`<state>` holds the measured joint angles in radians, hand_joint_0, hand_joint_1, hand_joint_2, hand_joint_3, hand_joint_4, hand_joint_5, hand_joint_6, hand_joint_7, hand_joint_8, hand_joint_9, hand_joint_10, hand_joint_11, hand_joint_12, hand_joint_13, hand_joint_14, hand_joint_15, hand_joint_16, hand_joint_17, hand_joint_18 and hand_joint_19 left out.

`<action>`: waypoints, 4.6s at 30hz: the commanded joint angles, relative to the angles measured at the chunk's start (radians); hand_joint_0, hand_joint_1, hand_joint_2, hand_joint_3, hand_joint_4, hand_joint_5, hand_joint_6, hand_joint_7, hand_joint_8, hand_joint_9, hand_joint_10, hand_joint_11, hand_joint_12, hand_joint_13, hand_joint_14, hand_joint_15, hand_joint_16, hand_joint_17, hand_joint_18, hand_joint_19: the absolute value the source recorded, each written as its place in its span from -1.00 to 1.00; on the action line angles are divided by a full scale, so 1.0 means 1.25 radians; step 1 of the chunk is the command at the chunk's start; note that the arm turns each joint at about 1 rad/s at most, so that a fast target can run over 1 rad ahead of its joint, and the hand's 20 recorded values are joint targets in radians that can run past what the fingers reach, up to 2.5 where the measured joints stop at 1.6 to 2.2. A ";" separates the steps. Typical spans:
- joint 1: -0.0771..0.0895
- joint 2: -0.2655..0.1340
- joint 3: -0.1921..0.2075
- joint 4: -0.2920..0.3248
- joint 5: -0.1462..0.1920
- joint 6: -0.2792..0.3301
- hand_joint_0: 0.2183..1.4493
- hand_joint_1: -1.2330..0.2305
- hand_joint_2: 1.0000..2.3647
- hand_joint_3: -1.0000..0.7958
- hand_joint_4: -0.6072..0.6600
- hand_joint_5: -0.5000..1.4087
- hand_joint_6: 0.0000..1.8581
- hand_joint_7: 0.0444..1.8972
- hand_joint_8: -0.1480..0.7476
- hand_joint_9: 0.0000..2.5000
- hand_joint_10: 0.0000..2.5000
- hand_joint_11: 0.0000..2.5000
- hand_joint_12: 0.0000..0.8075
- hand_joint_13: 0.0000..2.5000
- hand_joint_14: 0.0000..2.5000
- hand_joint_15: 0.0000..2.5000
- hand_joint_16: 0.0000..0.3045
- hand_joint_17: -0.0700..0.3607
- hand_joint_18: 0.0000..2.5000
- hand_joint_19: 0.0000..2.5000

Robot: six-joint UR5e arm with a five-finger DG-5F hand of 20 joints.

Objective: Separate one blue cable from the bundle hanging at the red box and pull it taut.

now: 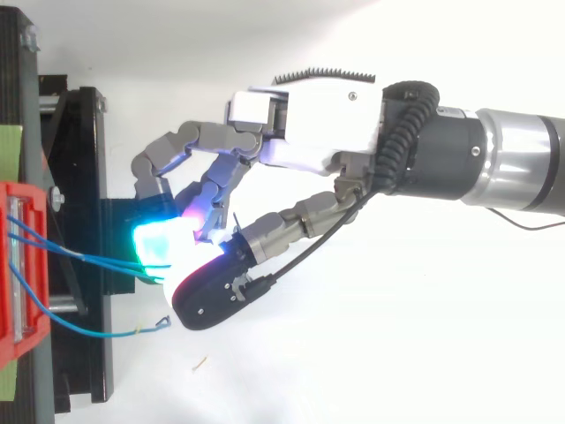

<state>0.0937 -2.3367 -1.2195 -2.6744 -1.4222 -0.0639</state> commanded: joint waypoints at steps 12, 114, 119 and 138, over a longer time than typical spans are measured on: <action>0.002 0.000 -0.001 -0.001 0.006 0.003 -0.21 -0.52 -0.99 -0.37 0.18 -0.67 -0.10 0.28 0.14 -0.23 -0.98 -0.14 0.03 -0.39 -0.98 -0.51 -0.68 -0.17 -0.31 -0.43; 0.015 0.154 -0.128 -0.234 0.065 0.050 -0.30 -0.41 -0.95 0.06 0.06 -0.62 -0.08 0.42 0.09 -0.02 -0.26 0.44 0.05 -0.32 0.58 0.20 -0.72 -0.22 0.04 0.27; 0.017 0.154 -0.128 -0.235 0.065 0.086 -0.30 -0.41 -0.95 0.04 0.05 -0.62 -0.08 0.42 0.09 -0.03 -0.20 0.44 0.04 -0.34 0.69 0.20 -0.72 -0.24 0.05 0.30; 0.027 0.154 -0.128 -0.196 0.064 -0.008 -0.33 -0.39 -0.95 0.10 0.05 -0.62 -0.07 0.42 0.11 -0.04 -0.11 0.43 0.01 -0.34 0.76 0.20 -0.74 -0.26 0.05 0.31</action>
<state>0.1268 -2.1445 -1.3790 -2.9233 -1.3433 -0.0291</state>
